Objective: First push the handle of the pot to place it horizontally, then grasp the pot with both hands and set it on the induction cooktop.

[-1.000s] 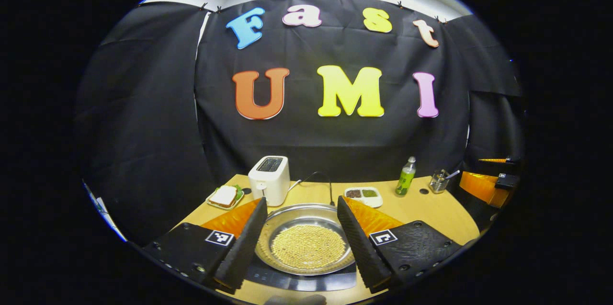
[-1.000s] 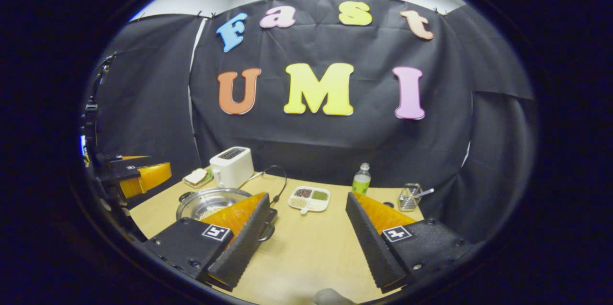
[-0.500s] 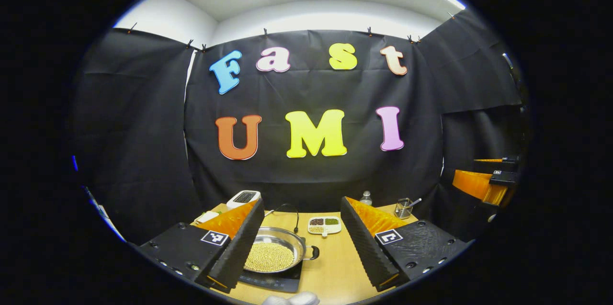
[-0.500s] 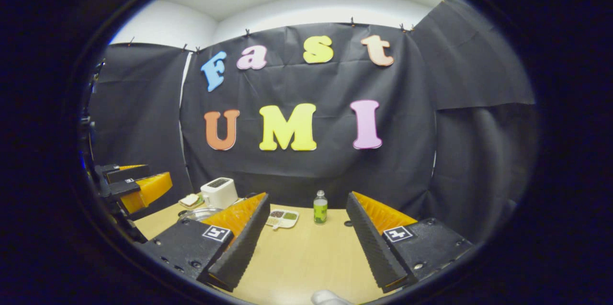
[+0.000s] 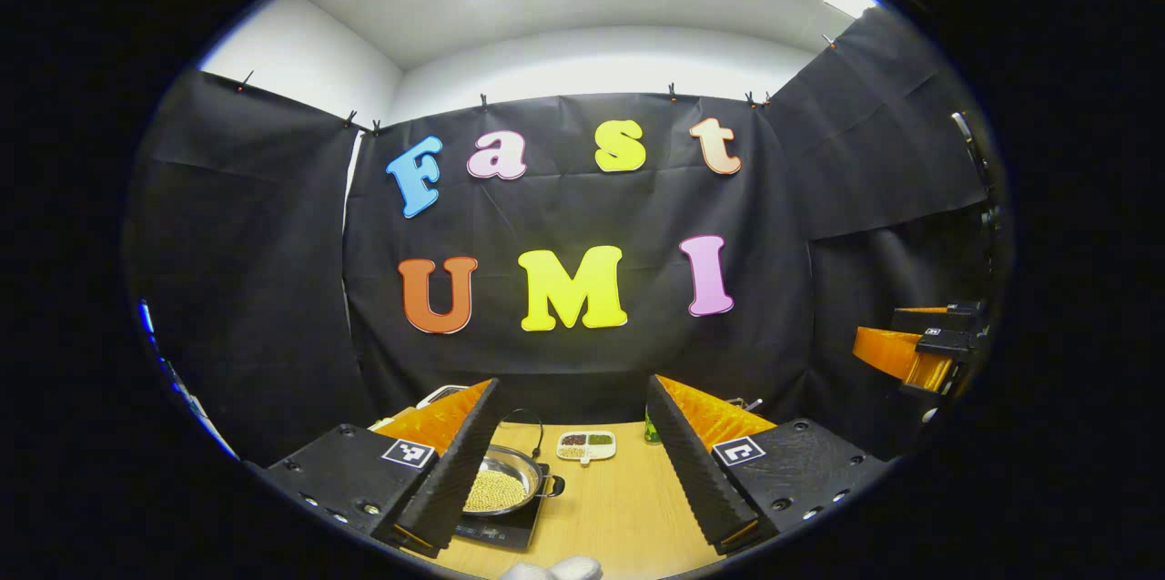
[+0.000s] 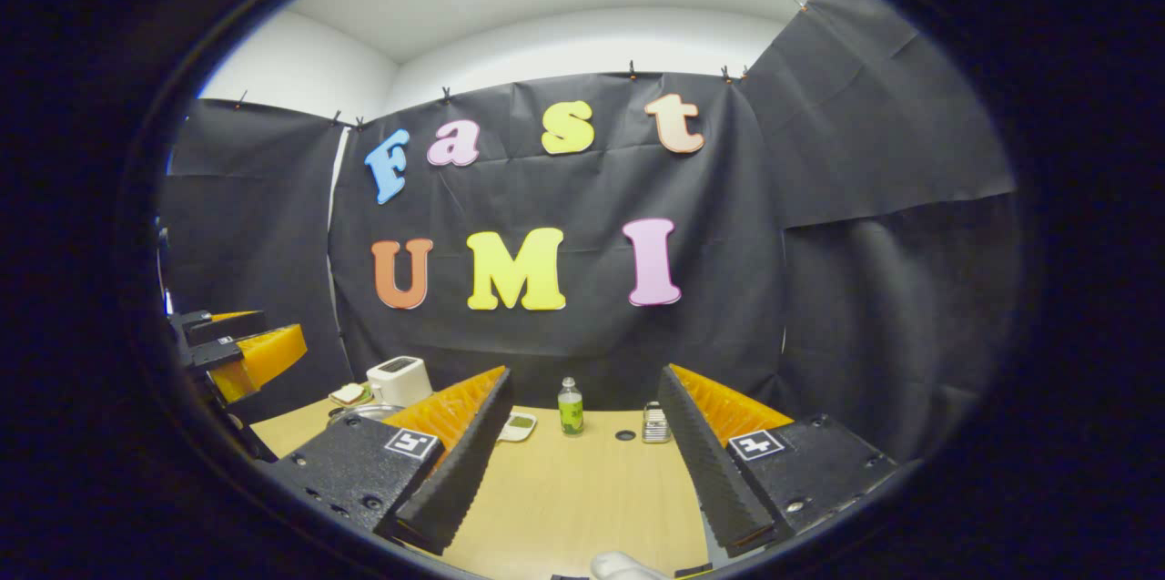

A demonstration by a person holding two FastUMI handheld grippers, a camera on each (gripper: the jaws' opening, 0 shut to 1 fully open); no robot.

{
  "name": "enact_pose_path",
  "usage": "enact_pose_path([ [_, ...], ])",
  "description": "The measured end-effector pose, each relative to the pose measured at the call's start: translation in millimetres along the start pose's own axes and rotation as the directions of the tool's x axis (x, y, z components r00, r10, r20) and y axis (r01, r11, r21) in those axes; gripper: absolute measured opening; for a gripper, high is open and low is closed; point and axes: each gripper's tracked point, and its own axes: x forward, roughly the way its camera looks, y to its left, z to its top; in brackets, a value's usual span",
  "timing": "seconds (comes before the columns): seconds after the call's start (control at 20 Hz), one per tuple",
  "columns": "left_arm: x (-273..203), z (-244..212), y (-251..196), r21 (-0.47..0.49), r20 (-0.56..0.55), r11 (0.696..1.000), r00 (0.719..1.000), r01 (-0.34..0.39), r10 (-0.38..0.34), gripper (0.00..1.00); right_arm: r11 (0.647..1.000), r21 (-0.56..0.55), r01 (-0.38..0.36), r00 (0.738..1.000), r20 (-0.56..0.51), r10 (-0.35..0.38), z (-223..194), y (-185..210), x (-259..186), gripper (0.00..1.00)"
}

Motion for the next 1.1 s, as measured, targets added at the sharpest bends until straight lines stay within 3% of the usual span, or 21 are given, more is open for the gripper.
enact_pose_path([
  [0.45, -5.4, 13.3, -15.2, -0.004, 0.016, 1.000, 1.000, 0.016, -0.016, 0.95, 1.000, 0.001, 0.031, 0.999, 0.014, -0.031, 7.4, -22.6, -7.0, 1.00],
  [1.1, 3.6, 8.3, -11.0, -0.012, -0.003, 0.999, 0.999, 0.036, -0.036, 0.95, 0.999, 0.000, 0.041, 0.999, -0.016, -0.041, 7.3, -19.6, -3.6, 1.00],
])
